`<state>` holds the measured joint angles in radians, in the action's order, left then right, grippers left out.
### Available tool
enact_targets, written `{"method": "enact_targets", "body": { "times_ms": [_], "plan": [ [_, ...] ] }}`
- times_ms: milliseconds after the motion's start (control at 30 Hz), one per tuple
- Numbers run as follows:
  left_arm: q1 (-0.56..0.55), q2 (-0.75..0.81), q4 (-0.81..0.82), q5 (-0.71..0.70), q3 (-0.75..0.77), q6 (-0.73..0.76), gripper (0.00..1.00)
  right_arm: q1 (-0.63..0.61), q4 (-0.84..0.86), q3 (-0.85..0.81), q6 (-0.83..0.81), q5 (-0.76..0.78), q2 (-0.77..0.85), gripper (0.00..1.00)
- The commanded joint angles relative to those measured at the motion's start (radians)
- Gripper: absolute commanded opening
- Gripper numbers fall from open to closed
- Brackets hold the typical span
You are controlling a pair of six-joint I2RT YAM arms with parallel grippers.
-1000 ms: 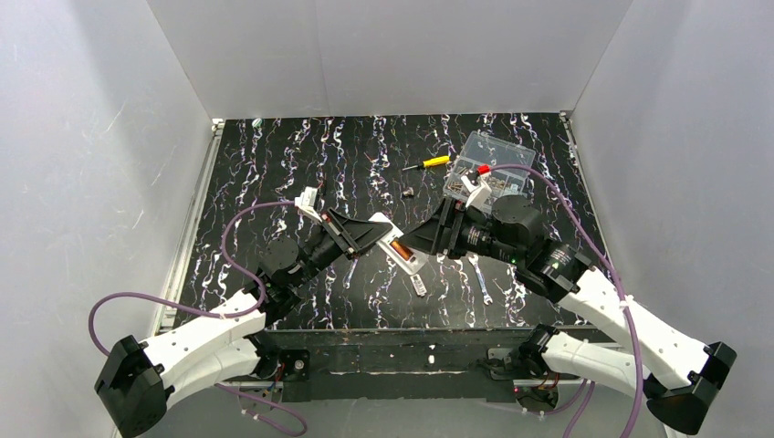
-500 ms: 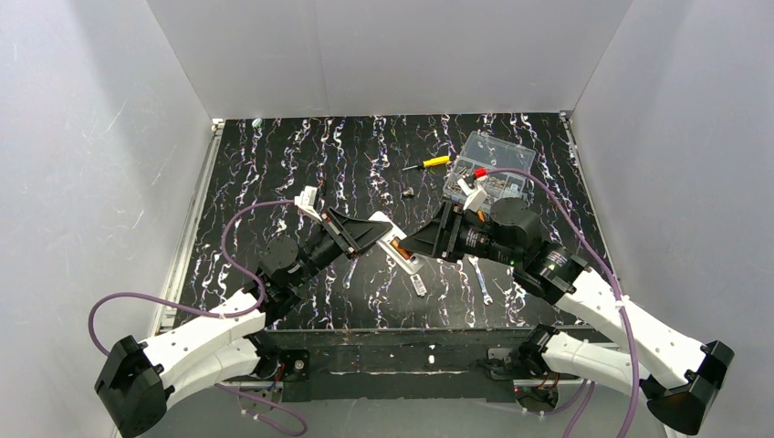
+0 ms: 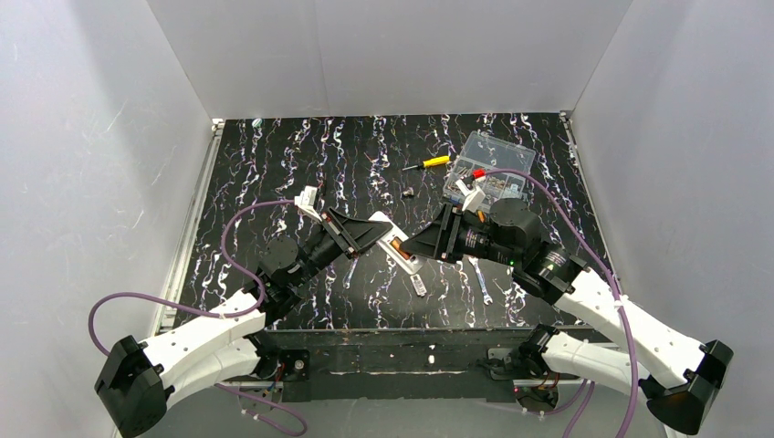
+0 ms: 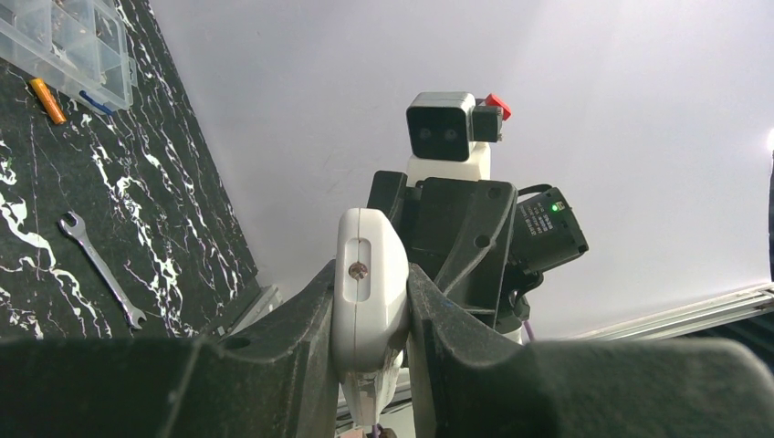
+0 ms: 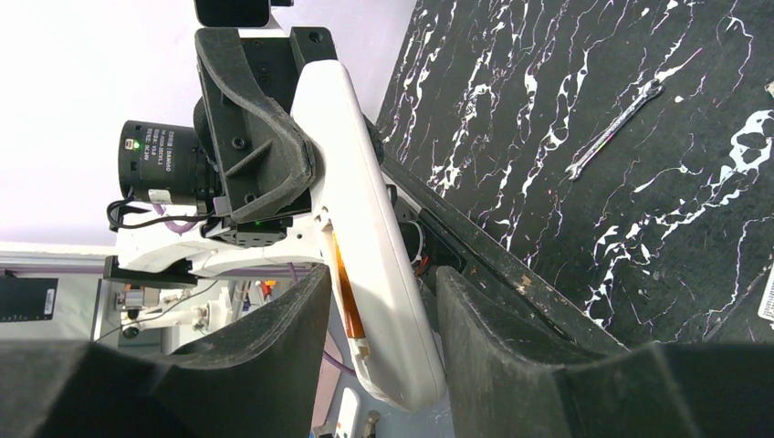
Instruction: Load the batteries into the remote control
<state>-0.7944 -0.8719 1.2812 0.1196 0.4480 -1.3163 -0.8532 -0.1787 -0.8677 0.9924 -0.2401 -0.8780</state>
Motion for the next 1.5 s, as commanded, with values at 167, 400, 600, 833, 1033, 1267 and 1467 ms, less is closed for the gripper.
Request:
{"method": "enact_targets", "body": {
  "times_ms": [167,400,600,833,1033,1267,1467],
  "plan": [
    [-0.003,0.016,0.11,0.004,0.049,0.014,0.0,0.0,0.05,0.012,-0.001,-0.021,-0.012,0.47],
    [-0.002,0.014,0.11,0.003,0.05,0.014,0.0,0.0,0.046,0.012,-0.009,-0.028,-0.023,0.44],
    [-0.002,0.011,0.107,0.003,0.054,0.015,0.0,0.0,0.031,0.003,-0.027,-0.035,-0.033,0.41],
    [-0.003,-0.001,0.108,0.011,0.063,0.015,0.0,-0.001,-0.022,-0.027,-0.067,-0.027,-0.048,0.44],
    [-0.002,-0.006,0.11,0.012,0.064,0.014,0.0,-0.001,-0.04,-0.038,-0.106,-0.017,-0.042,0.57],
    [-0.002,-0.007,0.114,0.011,0.058,0.012,0.0,0.002,-0.081,-0.094,-0.189,0.005,-0.02,0.67],
    [-0.002,0.002,0.109,0.011,0.053,0.013,0.0,0.006,-0.058,-0.123,-0.233,-0.032,-0.001,0.7]
  ]
}}
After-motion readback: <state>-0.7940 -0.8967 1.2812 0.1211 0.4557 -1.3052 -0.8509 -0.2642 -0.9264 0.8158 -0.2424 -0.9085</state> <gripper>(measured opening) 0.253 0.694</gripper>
